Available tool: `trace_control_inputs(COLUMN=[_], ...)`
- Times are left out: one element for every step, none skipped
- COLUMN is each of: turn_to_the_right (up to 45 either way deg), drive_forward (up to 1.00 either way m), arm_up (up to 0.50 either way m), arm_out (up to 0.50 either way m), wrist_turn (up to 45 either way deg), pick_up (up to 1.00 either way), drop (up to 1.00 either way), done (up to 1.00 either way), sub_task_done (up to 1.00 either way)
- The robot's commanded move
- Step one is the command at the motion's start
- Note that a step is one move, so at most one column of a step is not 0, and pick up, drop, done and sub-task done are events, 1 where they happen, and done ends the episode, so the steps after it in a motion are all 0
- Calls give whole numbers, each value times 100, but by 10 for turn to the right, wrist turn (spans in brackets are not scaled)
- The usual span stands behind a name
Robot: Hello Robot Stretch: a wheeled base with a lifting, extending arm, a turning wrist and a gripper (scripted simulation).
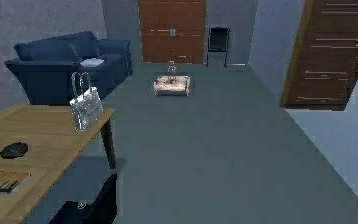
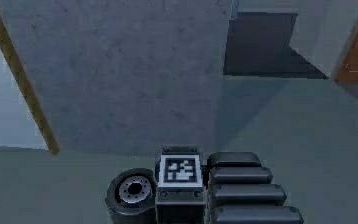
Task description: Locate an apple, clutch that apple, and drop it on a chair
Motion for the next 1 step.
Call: trace_control_inputs(turn_to_the_right=[-240], drive_forward=[0], arm_up=[0], arm_out=[0], wrist_turn=[0], pick_up=[0], drop=[0], done=[0], sub_task_done=[0])
